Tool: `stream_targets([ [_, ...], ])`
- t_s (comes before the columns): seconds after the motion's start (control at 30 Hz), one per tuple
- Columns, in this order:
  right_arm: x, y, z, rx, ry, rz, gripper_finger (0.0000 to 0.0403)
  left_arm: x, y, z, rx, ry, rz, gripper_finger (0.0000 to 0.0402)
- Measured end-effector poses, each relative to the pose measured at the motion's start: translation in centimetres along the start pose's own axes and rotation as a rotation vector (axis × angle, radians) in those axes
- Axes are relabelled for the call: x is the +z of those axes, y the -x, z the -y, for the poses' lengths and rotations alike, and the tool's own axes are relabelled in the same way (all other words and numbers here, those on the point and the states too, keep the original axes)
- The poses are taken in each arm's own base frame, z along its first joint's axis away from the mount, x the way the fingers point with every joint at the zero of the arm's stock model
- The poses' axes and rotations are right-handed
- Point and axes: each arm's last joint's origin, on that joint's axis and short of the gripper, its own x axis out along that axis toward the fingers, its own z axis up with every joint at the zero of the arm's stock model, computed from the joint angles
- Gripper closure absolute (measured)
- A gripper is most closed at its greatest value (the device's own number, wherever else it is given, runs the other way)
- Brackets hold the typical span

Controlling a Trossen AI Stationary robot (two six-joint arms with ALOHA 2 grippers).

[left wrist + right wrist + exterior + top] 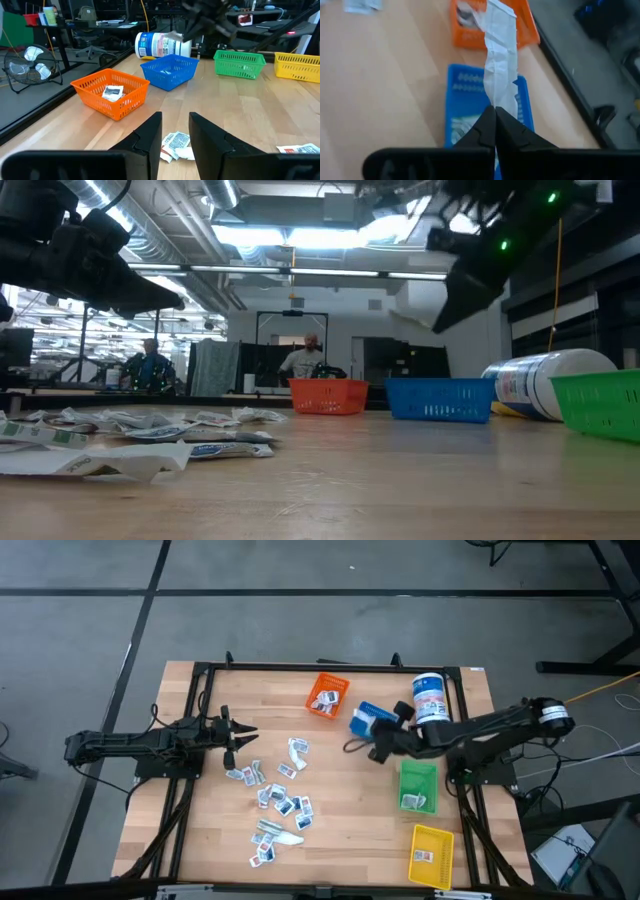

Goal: Pick & Place First Aid Supplies
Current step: Put the green bandage pack into the blue basket

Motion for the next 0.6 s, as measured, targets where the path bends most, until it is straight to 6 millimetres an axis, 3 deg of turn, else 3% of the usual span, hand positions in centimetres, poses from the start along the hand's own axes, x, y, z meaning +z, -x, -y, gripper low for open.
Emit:
stream_targets([
  [0.3, -1.0, -2.8, 1.3, 0.163, -0.070, -0.152, 0.0400, 0.0, 0.0, 0.0, 0.000, 0.000, 0.000, 0.0311],
  [0.43, -1.1, -3.3, 1.5, 0.157, -0.115, -0.176, 0.0395, 0.0, 0.0, 0.0, 0.000, 0.000, 0.000, 0.0310],
  [0.6, -1.2, -3.6, 1.9, 0.114, -0.204, -0.192, 0.0361, 0.0, 0.0, 0.0, 0.000, 0.000, 0.000, 0.0310],
])
